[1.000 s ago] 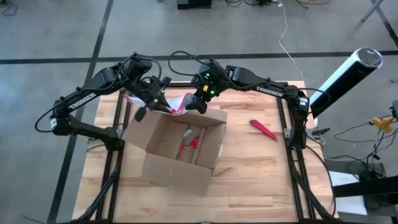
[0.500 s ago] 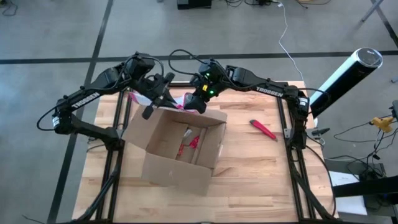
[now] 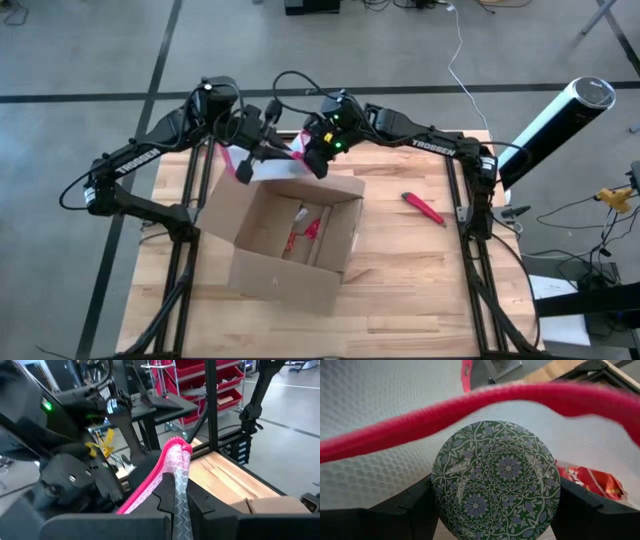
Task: Unpack boxes
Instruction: Put the green patterned candle into the zip bag, then open the cardboard box
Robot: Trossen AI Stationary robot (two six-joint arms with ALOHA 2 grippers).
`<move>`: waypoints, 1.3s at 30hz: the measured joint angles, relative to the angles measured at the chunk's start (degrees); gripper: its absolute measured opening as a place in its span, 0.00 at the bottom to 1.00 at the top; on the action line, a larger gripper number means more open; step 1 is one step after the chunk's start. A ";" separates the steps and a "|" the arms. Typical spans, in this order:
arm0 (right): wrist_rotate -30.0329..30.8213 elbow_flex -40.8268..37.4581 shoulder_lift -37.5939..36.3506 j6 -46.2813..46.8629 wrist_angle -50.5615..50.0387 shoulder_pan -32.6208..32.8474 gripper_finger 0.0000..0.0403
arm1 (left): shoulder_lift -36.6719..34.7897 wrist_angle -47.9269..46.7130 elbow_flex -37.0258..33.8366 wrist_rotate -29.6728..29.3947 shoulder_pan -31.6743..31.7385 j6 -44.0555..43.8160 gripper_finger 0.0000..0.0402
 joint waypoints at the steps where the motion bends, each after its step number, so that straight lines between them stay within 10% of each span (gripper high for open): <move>1: -0.02 0.00 0.00 0.00 0.02 0.02 0.68 | 0.00 0.73 0.00 0.00 0.00 -0.46 0.00; 39: -1.68 0.00 -0.02 -0.13 -0.83 0.92 0.85 | -0.09 4.31 0.11 1.93 -0.11 -3.59 0.00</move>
